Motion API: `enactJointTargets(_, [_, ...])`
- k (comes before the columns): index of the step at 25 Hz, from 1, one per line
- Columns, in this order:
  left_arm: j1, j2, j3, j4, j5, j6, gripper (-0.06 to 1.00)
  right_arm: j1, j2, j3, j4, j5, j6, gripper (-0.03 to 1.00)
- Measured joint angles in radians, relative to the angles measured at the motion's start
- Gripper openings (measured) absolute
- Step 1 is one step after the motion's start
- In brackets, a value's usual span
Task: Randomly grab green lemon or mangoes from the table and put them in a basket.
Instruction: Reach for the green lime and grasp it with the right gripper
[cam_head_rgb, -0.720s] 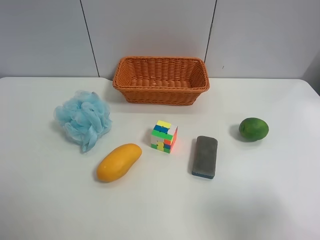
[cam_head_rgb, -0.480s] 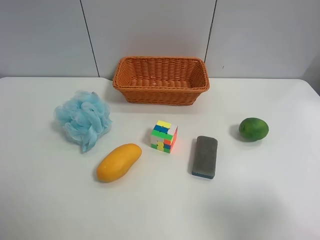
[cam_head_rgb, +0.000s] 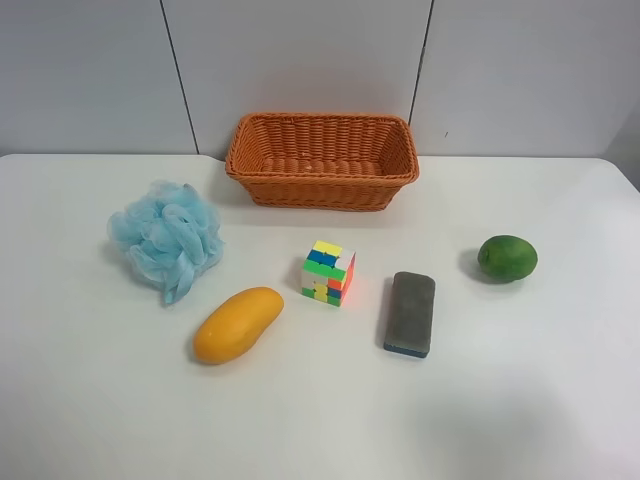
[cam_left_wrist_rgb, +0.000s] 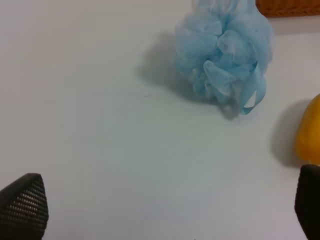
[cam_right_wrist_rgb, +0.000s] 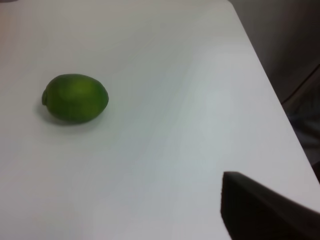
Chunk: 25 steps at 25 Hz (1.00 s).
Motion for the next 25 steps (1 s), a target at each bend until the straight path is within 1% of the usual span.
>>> enactJointTargets(17, [0.000,0.000,0.000,0.000,0.000,-0.001,0.99,0.000,0.013,0.000,0.003,0.000,0.000,0.99])
enactJointTargets(21, [0.000,0.000,0.000,0.000,0.000,0.000,0.99,0.000,0.142,-0.026,0.014,0.019,0.000,0.99])
enactJointTargets(25, [0.000,0.000,0.000,0.000,0.000,0.000,0.99,0.000,0.365,-0.162,0.010,0.035,-0.027,0.99])
